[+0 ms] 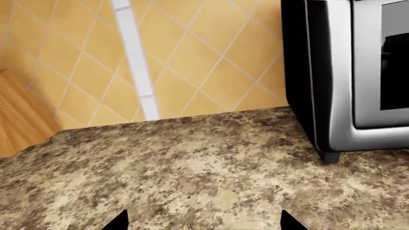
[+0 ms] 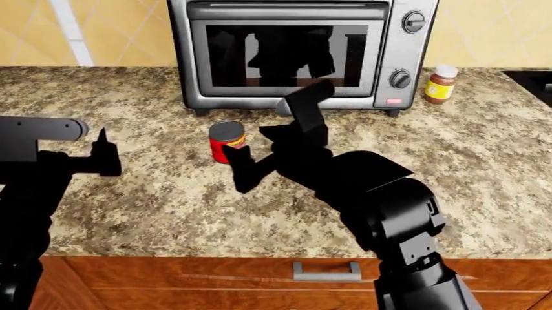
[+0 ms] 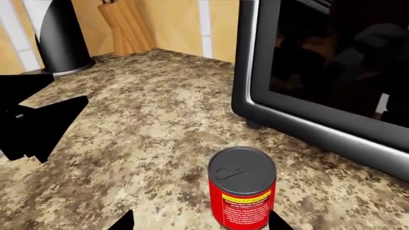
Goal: Pick the cans from the counter and place them in their designated side in the cabinet.
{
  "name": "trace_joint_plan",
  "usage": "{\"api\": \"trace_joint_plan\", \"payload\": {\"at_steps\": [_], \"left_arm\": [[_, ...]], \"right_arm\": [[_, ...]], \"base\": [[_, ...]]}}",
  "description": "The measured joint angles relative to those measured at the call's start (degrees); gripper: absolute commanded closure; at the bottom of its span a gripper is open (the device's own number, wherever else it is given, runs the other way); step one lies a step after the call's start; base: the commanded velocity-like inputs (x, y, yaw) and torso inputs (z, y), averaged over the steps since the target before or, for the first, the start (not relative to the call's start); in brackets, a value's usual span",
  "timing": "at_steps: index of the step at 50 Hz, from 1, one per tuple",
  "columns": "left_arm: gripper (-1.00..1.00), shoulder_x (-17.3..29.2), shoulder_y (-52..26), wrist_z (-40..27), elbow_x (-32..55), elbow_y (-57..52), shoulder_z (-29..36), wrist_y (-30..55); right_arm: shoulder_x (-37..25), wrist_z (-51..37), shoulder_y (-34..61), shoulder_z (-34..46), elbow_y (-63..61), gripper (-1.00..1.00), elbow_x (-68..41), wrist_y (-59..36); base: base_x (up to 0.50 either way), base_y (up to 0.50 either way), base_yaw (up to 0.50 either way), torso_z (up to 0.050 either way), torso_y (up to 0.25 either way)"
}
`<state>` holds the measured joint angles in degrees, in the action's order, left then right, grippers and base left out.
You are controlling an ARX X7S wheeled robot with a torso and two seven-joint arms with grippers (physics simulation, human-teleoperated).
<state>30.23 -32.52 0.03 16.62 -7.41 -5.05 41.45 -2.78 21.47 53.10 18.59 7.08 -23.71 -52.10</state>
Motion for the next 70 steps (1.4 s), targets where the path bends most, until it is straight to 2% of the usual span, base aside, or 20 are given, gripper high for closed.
{"api": "trace_joint_plan", "payload": {"at_steps": [28,55,70], "left_arm": [[-1.0,0.4,0.1,-0.1,-0.1,1.6,-0.2,-0.8],[-1.0,0.3,0.0,-0.1,-0.2,3.0,0.3,-1.7],[-1.0,0.2,-0.2,-0.2,-0.5,4.0,0.7,-2.2]], "right_arm": [[1.2,1.2,5.0,6.4,14.0,-1.0,-0.9,9.0],[1.4,-1.4,9.5,9.9,26.4,-1.0,-1.1,18.2],[2.2,-1.4,12.8,14.2,36.0,-1.0,-4.3,24.4]], "base": [[0.0,0.0,0.0,0.0,0.0],[0.0,0.0,0.0,0.0,0.0],[0.0,0.0,0.0,0.0,0.0]]}}
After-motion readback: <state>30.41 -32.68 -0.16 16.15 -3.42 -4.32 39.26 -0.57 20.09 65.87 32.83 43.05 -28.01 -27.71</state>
